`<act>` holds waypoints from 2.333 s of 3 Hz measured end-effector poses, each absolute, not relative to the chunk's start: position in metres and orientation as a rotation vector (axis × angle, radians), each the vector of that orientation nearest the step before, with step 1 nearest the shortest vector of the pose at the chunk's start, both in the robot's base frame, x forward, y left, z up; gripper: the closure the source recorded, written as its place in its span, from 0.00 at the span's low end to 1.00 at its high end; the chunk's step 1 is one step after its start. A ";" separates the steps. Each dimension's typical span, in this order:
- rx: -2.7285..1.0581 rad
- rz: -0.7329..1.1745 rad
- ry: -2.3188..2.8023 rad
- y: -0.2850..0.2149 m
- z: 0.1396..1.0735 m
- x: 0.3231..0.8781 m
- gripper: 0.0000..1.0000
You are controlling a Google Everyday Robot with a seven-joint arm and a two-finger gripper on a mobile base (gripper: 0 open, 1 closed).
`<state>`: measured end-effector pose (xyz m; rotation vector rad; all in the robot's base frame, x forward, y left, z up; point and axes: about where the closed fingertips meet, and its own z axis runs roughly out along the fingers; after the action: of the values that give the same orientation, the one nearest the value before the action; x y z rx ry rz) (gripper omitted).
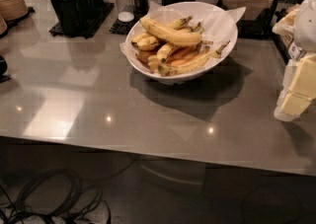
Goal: Pick banana from white bowl
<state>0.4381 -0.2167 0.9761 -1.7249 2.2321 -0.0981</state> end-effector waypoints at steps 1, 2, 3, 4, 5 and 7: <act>-1.725 -0.098 2.232 -0.217 0.976 0.438 0.00; -1.721 -0.027 2.179 -0.203 0.979 0.451 0.00; -1.758 0.178 2.073 -0.155 0.980 0.493 0.00; -1.823 0.385 1.943 -0.082 0.987 0.544 0.00; -1.803 0.367 1.861 -0.064 1.012 0.561 0.00; -1.702 0.426 1.996 -0.086 0.951 0.608 0.00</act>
Offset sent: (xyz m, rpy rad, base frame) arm 0.0301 0.0333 0.0046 0.1618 0.0015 0.0766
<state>0.6078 -0.0862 0.9515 -1.7025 1.9957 0.4258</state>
